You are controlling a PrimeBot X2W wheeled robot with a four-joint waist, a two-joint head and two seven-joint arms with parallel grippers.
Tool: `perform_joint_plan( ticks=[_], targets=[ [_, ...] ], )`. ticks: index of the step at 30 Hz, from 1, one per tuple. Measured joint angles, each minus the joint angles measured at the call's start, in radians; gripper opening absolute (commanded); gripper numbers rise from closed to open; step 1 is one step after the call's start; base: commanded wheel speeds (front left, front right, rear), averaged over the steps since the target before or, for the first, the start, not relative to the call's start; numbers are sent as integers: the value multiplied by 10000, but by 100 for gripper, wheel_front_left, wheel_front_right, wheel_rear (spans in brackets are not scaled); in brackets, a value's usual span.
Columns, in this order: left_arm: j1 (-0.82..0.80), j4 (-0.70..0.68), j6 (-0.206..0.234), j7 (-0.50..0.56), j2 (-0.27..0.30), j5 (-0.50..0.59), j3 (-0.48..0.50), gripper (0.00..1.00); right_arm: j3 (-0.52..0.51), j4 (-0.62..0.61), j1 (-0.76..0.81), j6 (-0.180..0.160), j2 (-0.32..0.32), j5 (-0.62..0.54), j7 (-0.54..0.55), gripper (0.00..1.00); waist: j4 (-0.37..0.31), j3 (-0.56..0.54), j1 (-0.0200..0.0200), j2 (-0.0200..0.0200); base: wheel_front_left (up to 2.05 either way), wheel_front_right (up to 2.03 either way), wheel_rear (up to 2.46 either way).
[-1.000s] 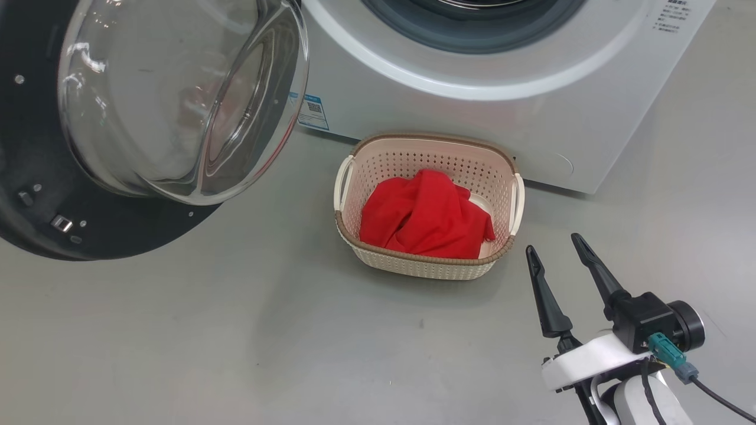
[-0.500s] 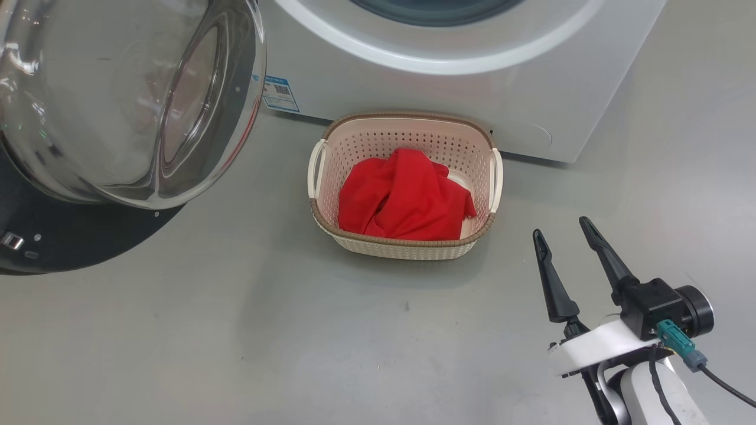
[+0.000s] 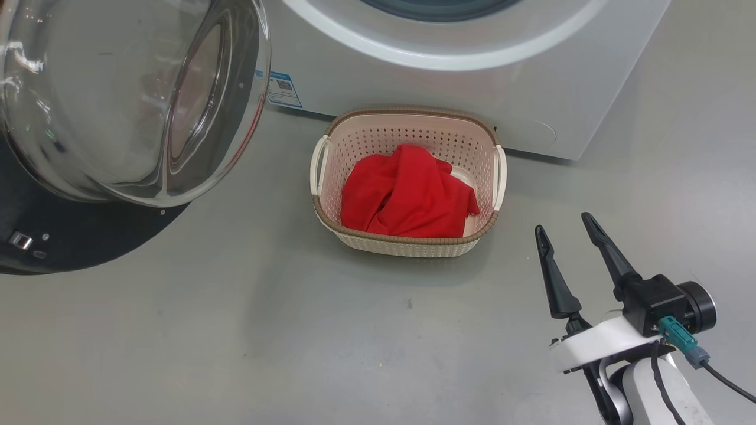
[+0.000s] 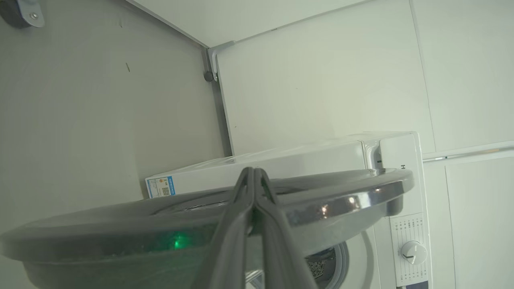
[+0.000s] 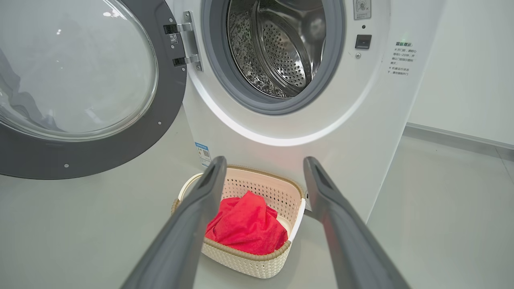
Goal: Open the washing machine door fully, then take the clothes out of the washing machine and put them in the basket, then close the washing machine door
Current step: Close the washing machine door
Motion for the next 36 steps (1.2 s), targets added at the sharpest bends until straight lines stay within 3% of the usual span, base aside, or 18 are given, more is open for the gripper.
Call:
perform_joint_plan(
  ticks=[15, 36],
  targets=[
    [-86, 132, -711, 1939, 75, -750, -347, 0, -15, 19, -82, 0, -38, 0, 0, 100, 98, -8, 0, 0, 0, 0, 0],
    [98, -786, -1580, 4679, 42, -1478, -1095, 0, -61, 21, -111, 0, -46, 0, 0, 100, 87, -57, 0, 0, 0, 0, 0]
  ],
)
